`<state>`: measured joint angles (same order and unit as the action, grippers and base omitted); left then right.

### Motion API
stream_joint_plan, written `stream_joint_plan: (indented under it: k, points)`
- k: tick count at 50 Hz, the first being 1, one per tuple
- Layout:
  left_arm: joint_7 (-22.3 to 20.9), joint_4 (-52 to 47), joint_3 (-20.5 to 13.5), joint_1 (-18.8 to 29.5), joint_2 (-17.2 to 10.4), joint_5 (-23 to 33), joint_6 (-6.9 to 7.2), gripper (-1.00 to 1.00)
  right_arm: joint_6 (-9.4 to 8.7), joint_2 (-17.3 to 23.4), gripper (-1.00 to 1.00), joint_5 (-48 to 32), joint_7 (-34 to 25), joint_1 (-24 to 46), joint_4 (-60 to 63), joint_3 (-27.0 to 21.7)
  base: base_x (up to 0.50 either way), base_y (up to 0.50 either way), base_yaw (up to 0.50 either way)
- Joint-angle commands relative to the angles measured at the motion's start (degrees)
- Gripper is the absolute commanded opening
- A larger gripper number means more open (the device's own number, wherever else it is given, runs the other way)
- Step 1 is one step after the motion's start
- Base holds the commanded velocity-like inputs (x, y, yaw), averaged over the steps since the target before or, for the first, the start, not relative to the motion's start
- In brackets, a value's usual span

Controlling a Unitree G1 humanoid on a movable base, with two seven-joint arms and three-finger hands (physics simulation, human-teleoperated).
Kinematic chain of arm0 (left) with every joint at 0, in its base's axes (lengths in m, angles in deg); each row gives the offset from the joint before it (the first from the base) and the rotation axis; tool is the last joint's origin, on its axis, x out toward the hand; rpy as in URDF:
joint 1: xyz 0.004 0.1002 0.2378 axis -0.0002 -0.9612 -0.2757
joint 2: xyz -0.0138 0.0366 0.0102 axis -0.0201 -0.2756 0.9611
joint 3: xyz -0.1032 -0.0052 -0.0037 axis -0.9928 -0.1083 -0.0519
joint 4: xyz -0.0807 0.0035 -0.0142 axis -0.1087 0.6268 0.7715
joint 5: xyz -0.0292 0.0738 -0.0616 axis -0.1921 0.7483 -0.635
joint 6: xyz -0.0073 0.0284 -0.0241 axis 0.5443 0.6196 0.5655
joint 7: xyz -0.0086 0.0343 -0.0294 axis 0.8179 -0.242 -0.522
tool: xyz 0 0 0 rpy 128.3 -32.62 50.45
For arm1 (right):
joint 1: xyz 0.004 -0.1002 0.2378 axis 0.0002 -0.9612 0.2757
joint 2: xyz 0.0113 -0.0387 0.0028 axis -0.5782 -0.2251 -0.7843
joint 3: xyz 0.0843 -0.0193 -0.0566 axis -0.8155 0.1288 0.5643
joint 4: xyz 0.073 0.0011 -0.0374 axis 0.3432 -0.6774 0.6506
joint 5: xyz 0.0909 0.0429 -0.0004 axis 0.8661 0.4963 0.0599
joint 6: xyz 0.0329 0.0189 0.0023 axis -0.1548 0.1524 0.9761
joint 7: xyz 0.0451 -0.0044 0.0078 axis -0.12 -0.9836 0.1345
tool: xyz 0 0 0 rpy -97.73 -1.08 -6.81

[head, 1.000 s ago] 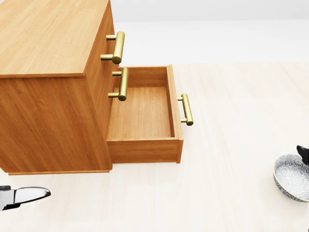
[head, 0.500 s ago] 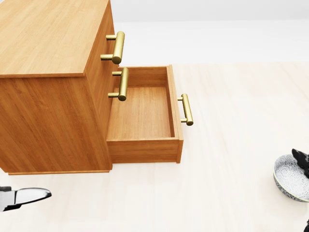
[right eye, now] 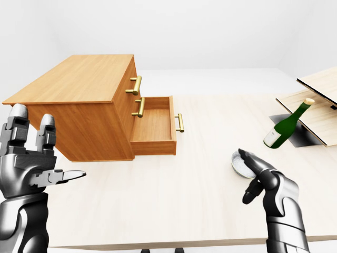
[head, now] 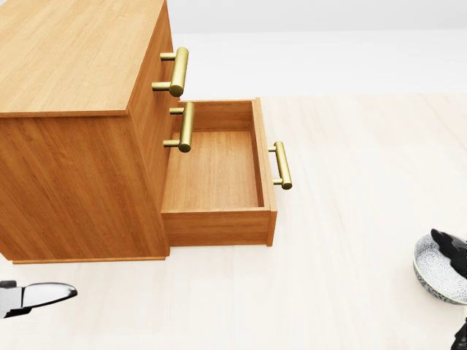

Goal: Put the bowl on top of the cabinet.

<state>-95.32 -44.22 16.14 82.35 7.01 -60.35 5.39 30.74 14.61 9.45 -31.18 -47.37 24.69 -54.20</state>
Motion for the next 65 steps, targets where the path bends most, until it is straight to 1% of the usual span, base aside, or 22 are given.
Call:
stream_joint_plan:
  k: [1, 16, 32, 48, 56, 65]
  points:
    - [0.1, -0.05, -0.22, 0.11, -0.12, -0.19, 0.0, 1.0, 0.0, -0.09, 1.0, 0.85, 0.0, 0.26, -1.52, 0.81, 0.0, 0.0, 0.0]
    - [0.0, 0.56, 0.52, -0.1, 0.15, 0.53, 0.0, 1.0, 0.0, 0.24, 1.0, 1.69, 0.0, 0.01, -2.83, 0.72, 0.0, 0.0, 0.0]
    - [0.01, 0.53, 0.49, -0.16, 0.16, 0.53, 0.0, 1.0, 0.0, 0.04, 1.0, 1.61, 0.0, -0.58, -3.23, 0.7, 0.0, 0.0, 0.0]
    - [0.08, 0.18, 0.77, -0.3, 0.26, 0.81, 0.0, 1.0, 0.0, -0.25, 1.0, 3.39, 0.0, -0.17, -5.69, 1.54, 0.0, 0.0, 0.0]
    - [0.23, 0.15, 0.37, -0.05, 0.08, 0.49, 0.0, 1.0, 0.0, 0.08, 1.0, 5.03, 0.0, 1.27, -9.74, 2.38, 0.0, 0.0, 0.0]
    - [0.08, 0.6, 0.81, -0.26, 0.24, 0.98, 0.0, 1.0, 0.0, -0.05, 1.0, 6.51, 0.0, 0.11, -10.3, 2.66, 0.0, 0.0, 0.0]
